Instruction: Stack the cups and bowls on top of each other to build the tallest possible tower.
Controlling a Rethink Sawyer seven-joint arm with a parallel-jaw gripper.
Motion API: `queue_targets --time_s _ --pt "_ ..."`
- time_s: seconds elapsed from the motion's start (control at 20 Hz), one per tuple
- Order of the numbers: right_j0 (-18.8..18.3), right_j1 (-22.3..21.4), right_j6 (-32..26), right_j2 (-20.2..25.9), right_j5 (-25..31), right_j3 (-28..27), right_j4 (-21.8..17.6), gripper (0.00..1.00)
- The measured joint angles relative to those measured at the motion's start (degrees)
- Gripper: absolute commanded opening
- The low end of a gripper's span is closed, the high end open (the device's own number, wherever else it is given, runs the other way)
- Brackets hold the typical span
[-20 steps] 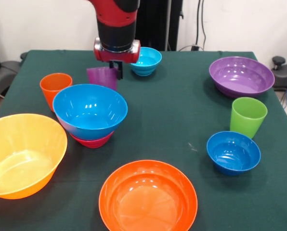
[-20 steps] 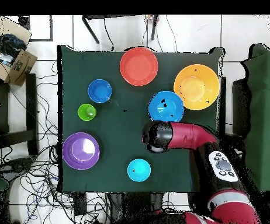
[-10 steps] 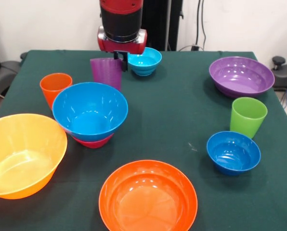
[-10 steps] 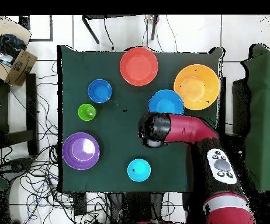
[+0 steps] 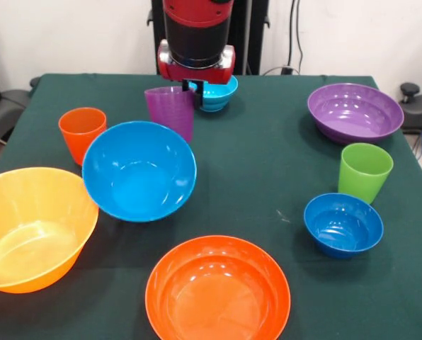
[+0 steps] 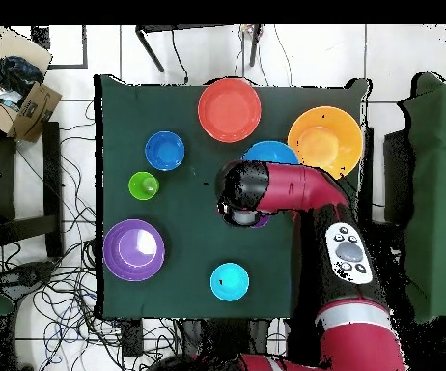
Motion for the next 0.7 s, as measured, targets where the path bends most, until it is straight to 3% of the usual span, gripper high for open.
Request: queue_targets --time_s 0.7 --pt "0.95 2.85 0.00 0.00 4.70 -9.32 1.59 0.00"
